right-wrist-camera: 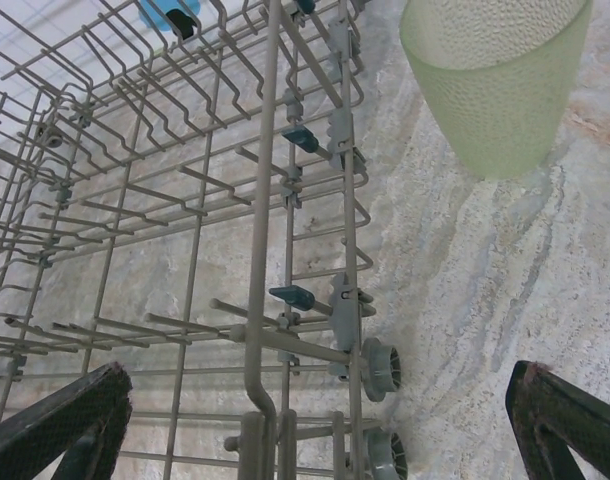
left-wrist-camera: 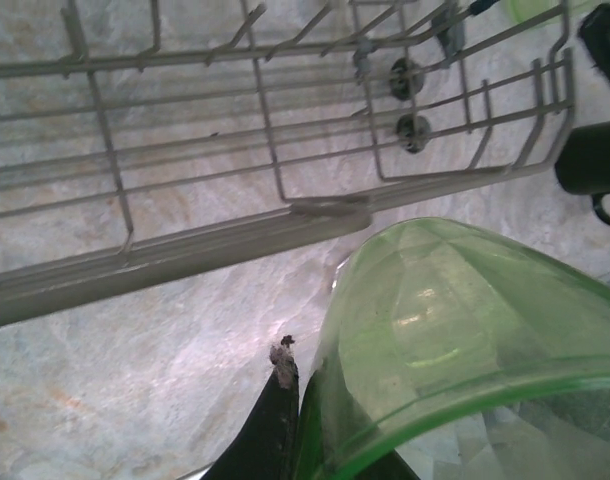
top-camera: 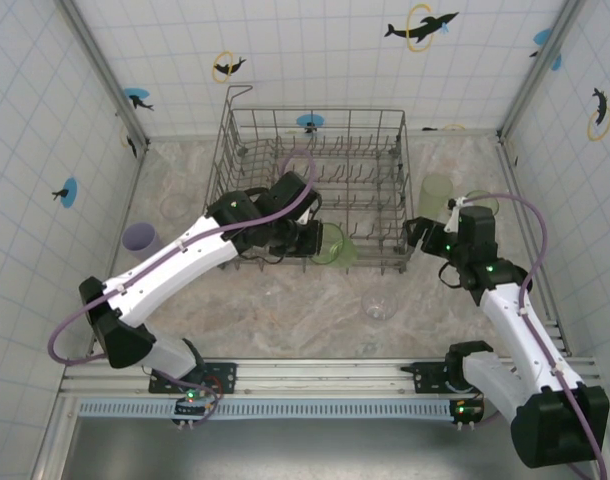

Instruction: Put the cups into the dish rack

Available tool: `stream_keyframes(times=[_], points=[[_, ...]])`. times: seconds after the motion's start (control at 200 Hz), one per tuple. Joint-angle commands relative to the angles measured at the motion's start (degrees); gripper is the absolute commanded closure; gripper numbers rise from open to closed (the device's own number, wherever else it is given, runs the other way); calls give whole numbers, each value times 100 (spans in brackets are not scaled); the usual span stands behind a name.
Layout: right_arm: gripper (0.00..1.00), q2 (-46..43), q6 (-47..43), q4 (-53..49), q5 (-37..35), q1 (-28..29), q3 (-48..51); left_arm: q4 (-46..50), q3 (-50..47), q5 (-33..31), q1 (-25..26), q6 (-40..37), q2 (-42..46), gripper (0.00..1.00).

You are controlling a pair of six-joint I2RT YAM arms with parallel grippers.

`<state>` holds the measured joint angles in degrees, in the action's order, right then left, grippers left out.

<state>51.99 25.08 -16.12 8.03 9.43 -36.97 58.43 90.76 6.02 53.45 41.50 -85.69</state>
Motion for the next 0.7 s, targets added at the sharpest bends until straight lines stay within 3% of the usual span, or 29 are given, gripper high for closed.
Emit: stream_keyframes(times=[0.0,0.28,0.696], points=[[1,74,-91,175,127,52,-301,144,440,187,-147,-235,-121,100],[1,222,-103,157,-110,58,-450,-275,822,630,-655,-570,-396,100],[1,174,395,1135,565,67,-408,-1281,67,1779,-1720,-1415,-287,100]])
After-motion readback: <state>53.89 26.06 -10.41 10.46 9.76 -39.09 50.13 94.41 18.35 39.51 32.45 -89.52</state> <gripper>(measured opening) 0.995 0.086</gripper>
